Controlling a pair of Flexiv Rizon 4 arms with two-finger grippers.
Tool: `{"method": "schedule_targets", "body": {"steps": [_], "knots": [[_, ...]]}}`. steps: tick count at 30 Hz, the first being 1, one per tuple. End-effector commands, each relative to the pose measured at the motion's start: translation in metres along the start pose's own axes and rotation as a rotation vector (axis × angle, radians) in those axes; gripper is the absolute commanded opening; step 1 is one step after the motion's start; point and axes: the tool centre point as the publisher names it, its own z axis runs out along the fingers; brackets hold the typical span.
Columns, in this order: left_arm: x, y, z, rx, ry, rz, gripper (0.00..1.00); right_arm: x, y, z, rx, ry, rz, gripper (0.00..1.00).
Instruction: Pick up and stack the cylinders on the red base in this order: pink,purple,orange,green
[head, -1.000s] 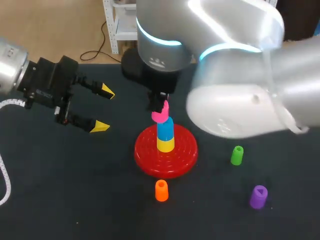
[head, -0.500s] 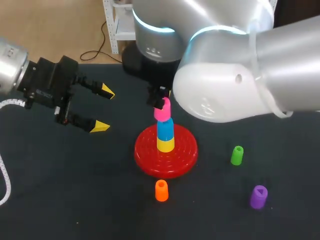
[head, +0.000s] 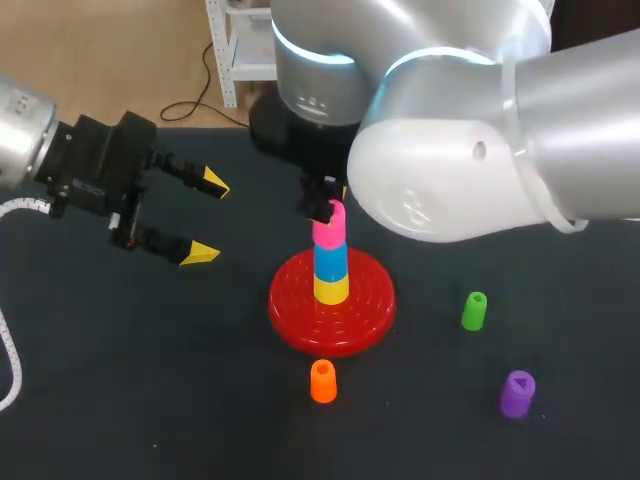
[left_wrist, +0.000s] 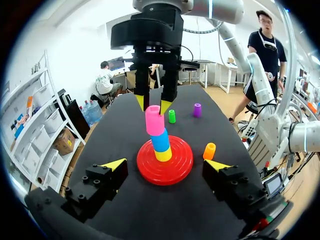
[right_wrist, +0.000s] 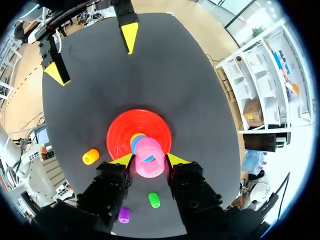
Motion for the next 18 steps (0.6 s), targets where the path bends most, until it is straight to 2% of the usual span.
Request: {"method": "schedule_targets", "body": {"steps": [1,18], "knots": [[0.0016,-0.0003,0.0,-0.002,-0.005,0.003,1.0,0.0025,0.0009,0.0013,-0.001,0.0,0.0,0.0],[0.0016,-0.0003,0.0,-0.002,-0.005,0.003,1.0,0.0025,0.0016,0.0033,-0.01,-0.006,0.001,0.0]]}}
